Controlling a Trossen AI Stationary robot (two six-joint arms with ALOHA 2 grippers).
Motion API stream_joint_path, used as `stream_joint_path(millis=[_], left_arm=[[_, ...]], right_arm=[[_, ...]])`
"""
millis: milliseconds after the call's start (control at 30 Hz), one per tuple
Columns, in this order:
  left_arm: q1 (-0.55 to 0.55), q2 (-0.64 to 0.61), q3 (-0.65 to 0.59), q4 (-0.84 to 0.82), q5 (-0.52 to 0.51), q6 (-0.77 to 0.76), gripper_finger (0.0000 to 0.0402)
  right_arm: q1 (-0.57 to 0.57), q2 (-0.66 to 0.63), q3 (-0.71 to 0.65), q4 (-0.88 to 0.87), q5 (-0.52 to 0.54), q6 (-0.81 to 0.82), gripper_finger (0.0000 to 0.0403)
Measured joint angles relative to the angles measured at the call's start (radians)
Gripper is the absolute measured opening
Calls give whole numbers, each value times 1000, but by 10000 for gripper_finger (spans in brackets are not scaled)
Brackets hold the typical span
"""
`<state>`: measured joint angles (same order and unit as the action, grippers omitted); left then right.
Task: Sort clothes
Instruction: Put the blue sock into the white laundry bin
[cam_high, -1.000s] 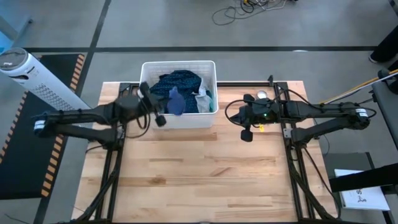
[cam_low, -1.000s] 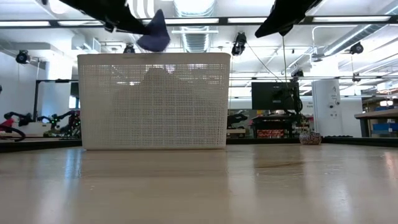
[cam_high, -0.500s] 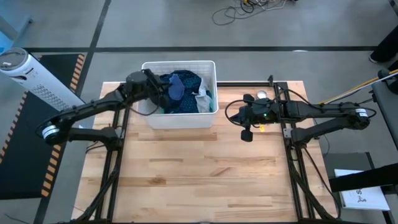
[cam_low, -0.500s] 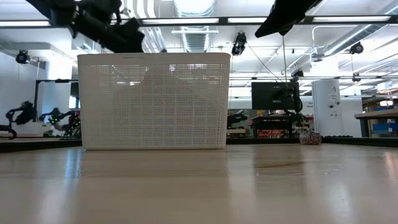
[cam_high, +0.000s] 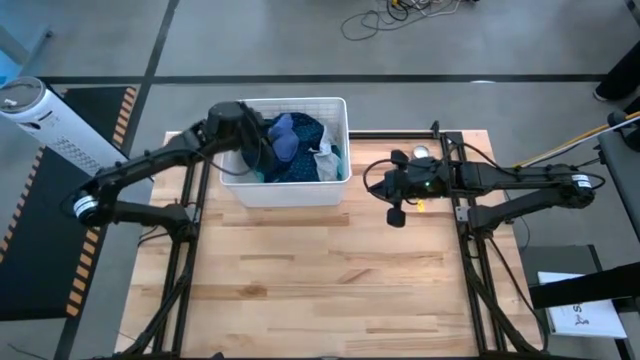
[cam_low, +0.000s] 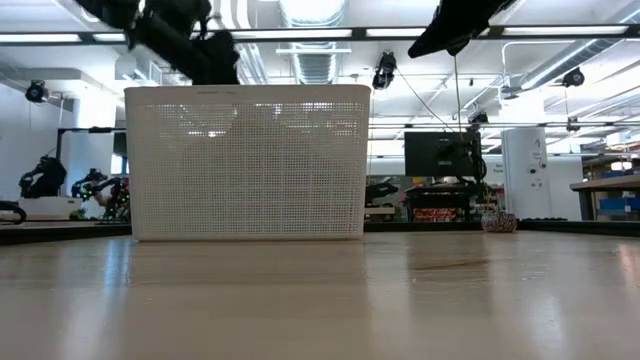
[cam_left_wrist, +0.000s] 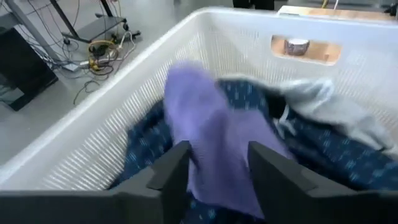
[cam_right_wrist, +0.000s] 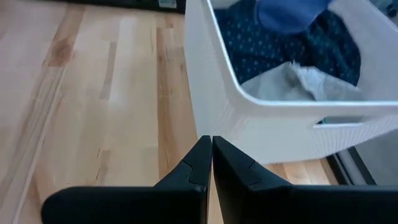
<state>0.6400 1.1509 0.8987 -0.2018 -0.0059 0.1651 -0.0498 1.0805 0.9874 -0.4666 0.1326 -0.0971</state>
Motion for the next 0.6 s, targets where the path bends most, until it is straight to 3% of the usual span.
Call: stream_joint_path(millis=[133,233,367,600], left_arm=[[-6,66,182,-195,1,57,178],[-9,164,328,-354,1,98,168],[-9,326,478,-517,1,134,122],[-1,504,570,-558,0,167,13]], right_arm=[[0,0,0,49,0,-24,0],[-1,1,18,53,0,-35,0],[-1,1,46,53,0,-35,0],[0,1,69,14,-2,-48,0]])
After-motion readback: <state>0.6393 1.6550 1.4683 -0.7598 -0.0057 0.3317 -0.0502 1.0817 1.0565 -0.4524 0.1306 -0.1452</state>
